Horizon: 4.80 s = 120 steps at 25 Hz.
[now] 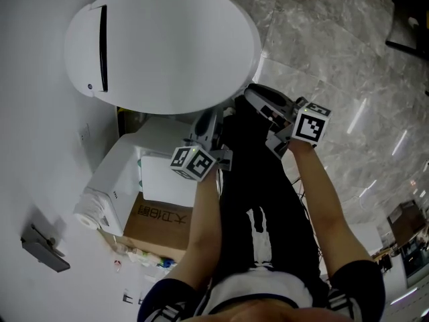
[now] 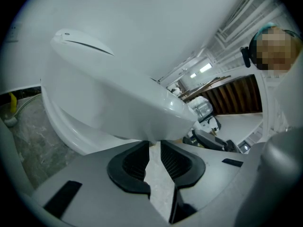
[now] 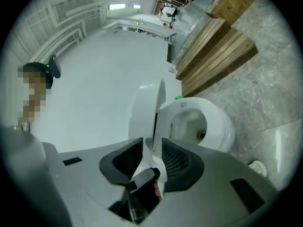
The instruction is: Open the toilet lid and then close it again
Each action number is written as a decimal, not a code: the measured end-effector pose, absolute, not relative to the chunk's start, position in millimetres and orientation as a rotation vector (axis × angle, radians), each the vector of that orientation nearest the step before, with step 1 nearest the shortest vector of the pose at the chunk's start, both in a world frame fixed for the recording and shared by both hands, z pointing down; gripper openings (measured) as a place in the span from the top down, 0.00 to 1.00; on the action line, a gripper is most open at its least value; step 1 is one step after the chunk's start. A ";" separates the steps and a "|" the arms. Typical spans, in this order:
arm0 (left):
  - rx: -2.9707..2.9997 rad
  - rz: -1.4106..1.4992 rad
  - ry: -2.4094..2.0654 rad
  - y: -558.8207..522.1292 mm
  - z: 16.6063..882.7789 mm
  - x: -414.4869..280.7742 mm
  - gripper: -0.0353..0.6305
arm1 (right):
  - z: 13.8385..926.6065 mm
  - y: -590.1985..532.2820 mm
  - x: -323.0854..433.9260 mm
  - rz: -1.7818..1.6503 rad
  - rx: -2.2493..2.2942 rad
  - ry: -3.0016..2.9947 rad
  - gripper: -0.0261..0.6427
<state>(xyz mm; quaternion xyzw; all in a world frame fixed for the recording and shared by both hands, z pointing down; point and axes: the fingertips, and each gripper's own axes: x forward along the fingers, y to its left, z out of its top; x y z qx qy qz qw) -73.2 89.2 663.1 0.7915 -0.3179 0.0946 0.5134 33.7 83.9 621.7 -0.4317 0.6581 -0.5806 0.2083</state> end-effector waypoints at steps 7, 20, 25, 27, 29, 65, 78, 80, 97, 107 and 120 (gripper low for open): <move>1.916 0.228 -0.727 88.3 654.6 -73.3 0.83 | 605.9 74.7 29.9 -1.541 -1.080 1.841 0.83; 1.962 0.252 -0.785 72.4 590.6 -97.1 0.92 | 521.6 50.3 1.5 -1.495 -1.105 2.023 0.85; 1.942 0.280 -0.811 65.3 573.5 -104.6 0.94 | 500.1 40.8 -8.4 -1.526 -1.139 2.041 0.85; 1.927 0.306 -0.835 62.4 568.4 -106.9 0.94 | 492.7 37.0 -11.5 -1.535 -1.145 2.058 0.85; 1.906 0.369 -0.861 61.8 565.6 -107.6 0.94 | 487.5 34.9 -13.1 -1.561 -1.158 2.072 0.85; 2.037 0.618 -1.224 -2.8 414.9 -183.6 0.94 | 411.2 -13.1 -61.2 -1.785 -1.168 2.227 0.86; 2.112 0.526 -1.219 -54.1 373.4 -219.1 0.94 | 372.0 -45.0 -91.3 -1.678 -1.230 2.273 0.87; 2.124 0.495 -1.214 -59.1 365.7 -224.4 0.94 | 365.8 -49.3 -96.6 -1.653 -1.242 2.276 0.87; 2.138 0.323 -1.305 -83.6 329.5 -285.8 0.94 | 308.1 -101.5 -151.0 -1.436 -1.276 2.396 0.89; 2.152 0.271 -1.309 -103.0 314.5 -313.8 0.94 | 286.8 -132.6 -186.7 -1.346 -1.220 2.429 0.90; 2.153 0.274 -1.295 -136.5 306.0 -350.3 0.94 | 268.4 -175.3 -236.0 -1.339 -1.100 2.406 0.92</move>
